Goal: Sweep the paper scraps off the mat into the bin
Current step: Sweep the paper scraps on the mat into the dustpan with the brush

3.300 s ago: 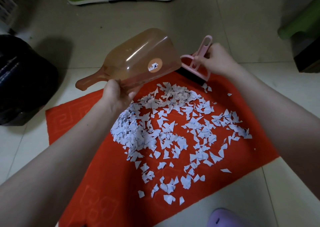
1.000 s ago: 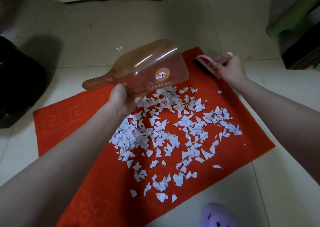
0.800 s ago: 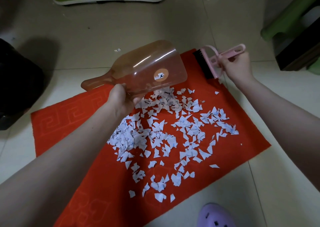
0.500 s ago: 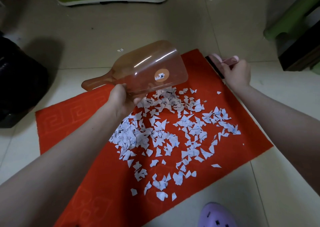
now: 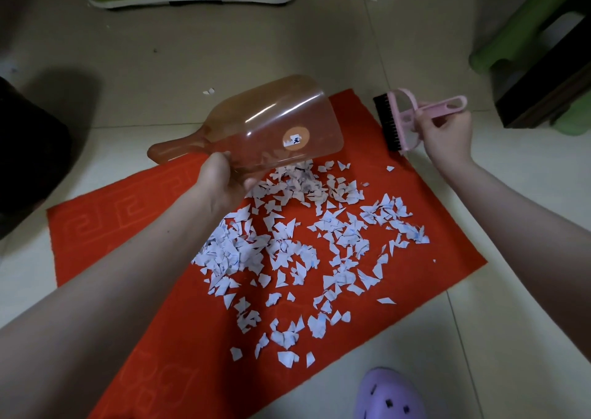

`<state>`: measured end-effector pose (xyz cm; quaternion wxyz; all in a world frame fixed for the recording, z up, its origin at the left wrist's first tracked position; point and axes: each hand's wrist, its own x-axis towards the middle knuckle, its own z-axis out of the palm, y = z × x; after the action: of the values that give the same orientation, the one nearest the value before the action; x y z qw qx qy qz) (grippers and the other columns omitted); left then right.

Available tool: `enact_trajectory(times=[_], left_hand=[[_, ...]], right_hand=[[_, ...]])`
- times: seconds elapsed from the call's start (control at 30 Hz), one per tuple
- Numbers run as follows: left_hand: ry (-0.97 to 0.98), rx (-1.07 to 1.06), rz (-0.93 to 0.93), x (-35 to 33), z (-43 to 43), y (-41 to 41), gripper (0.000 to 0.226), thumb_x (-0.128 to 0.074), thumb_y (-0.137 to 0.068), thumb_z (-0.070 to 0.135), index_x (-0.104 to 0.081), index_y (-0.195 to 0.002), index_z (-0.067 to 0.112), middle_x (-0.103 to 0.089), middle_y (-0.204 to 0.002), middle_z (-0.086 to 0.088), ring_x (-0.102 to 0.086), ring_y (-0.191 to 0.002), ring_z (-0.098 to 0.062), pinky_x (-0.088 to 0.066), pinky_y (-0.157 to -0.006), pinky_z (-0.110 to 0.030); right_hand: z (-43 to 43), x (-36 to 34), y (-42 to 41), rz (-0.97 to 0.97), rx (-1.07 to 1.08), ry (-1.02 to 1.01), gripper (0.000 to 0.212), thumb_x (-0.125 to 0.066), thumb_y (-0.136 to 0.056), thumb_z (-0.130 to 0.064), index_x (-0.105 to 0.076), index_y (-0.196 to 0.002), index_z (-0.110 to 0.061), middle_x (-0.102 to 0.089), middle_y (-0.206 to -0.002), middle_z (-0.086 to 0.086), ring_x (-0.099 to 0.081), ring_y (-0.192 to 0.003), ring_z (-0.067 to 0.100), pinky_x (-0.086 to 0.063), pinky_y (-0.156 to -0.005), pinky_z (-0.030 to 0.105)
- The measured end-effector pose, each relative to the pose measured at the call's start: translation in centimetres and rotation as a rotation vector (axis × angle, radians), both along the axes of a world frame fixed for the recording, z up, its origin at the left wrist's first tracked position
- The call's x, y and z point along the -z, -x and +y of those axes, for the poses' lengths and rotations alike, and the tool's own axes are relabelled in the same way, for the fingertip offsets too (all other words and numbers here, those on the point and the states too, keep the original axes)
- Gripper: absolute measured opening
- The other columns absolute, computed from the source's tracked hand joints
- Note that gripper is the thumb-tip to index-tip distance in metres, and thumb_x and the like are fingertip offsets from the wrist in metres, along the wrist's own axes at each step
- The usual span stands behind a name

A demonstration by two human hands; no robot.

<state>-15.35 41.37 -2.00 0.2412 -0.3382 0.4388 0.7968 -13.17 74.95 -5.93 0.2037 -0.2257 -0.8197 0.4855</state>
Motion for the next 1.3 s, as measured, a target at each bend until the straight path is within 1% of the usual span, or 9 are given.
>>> enact_trajectory(times=[0.1,0.27,0.4,0.57,0.7,0.83,0.97,1.1,1.3], left_hand=[[-0.029,-0.006,-0.01,0.1,0.2,0.0,0.037,-0.028,-0.103,0.02,-0.046,-0.132,0.005,-0.066,-0.117,-0.018,-0.069,-0.1,-0.03,-0.061,-0.064,-0.042],[-0.027,0.017,-0.001,0.5,0.3,-0.3,0.036,-0.028,-0.103,0.021,-0.046,-0.13,0.004,-0.065,-0.119,-0.019,-0.069,-0.1,-0.03,-0.059,-0.073,-0.044],[-0.03,0.011,-0.003,0.7,0.1,-0.2,0.034,-0.028,-0.103,0.021,-0.047,-0.126,0.004,-0.065,-0.119,-0.019,-0.069,-0.101,-0.03,-0.057,-0.083,-0.046],[-0.029,0.015,-0.007,0.5,0.3,-0.3,0.033,-0.028,-0.103,0.022,-0.05,-0.122,0.005,-0.067,-0.116,-0.018,-0.07,-0.096,-0.029,-0.059,-0.077,-0.045],[-0.036,0.025,-0.002,0.2,0.7,-0.4,0.031,-0.028,-0.103,0.02,-0.05,-0.119,0.005,-0.067,-0.114,-0.018,-0.07,-0.094,-0.028,-0.059,-0.077,-0.045],[-0.052,0.034,0.003,0.3,0.7,-0.3,0.036,-0.027,-0.103,0.02,-0.047,-0.128,0.003,-0.067,-0.114,-0.02,-0.07,-0.094,-0.028,-0.057,-0.085,-0.045],[-0.034,0.042,0.007,0.1,0.4,-0.3,0.036,-0.028,-0.103,0.019,-0.048,-0.129,0.004,-0.068,-0.114,-0.019,-0.07,-0.095,-0.029,-0.059,-0.078,-0.044],[0.013,0.025,0.025,-0.3,-0.2,-0.3,0.036,-0.026,-0.103,0.016,-0.049,-0.128,0.004,-0.068,-0.111,-0.018,-0.07,-0.096,-0.031,-0.061,-0.062,-0.04],[0.031,0.026,0.035,-0.5,-1.6,-0.2,0.036,-0.025,-0.104,0.018,-0.048,-0.128,0.004,-0.066,-0.114,-0.019,-0.068,-0.099,-0.031,-0.06,-0.053,-0.033]], right_hand=[[0.6,1.3,-0.3,-0.159,0.109,-0.196,0.034,-0.058,-0.083,-0.039,-0.073,-0.099,-0.013,-0.072,-0.088,0.015,-0.068,-0.081,0.03,-0.055,-0.071,0.049],[0.3,2.4,-0.2,-0.367,0.07,-0.317,0.037,-0.061,-0.084,-0.041,-0.072,-0.1,-0.01,-0.069,-0.087,0.02,-0.064,-0.08,0.035,-0.042,-0.06,0.034],[-0.5,1.1,-0.1,-0.21,-0.073,-0.177,0.023,-0.061,-0.085,-0.025,-0.073,-0.095,-0.008,-0.071,-0.08,0.013,-0.061,-0.058,0.012,-0.049,-0.058,0.034],[-1.4,-0.9,-0.7,0.007,-0.087,-0.007,0.018,-0.061,-0.088,-0.009,-0.07,-0.094,-0.023,-0.068,-0.076,-0.013,-0.066,-0.068,0.005,-0.055,-0.066,0.027],[-0.6,0.4,-1.3,-0.249,0.022,-0.29,0.027,-0.058,-0.087,-0.032,-0.073,-0.093,-0.01,-0.07,-0.08,0.014,-0.065,-0.072,0.032,-0.047,-0.058,0.037],[-2.3,0.9,-2.5,-0.377,-0.046,-0.388,0.034,-0.059,-0.09,-0.031,-0.07,-0.089,0.0,-0.067,-0.074,0.019,-0.061,-0.064,0.032,-0.038,-0.05,0.029],[-5.4,-0.2,-3.0,-0.272,-0.254,-0.192,0.021,-0.058,-0.092,-0.016,-0.069,-0.108,-0.008,-0.07,-0.085,0.008,-0.068,-0.07,0.031,-0.055,-0.058,0.043],[-6.5,-1.8,-2.2,-0.107,-0.227,-0.023,0.021,-0.06,-0.091,-0.009,-0.068,-0.11,-0.006,-0.07,-0.098,0.008,-0.068,-0.082,0.015,-0.058,-0.073,0.028],[-5.4,-1.3,-1.0,-0.197,-0.067,-0.355,0.024,-0.057,-0.092,-0.027,-0.071,-0.11,-0.018,-0.069,-0.083,0.012,-0.064,-0.076,0.033,-0.04,-0.057,0.033]])
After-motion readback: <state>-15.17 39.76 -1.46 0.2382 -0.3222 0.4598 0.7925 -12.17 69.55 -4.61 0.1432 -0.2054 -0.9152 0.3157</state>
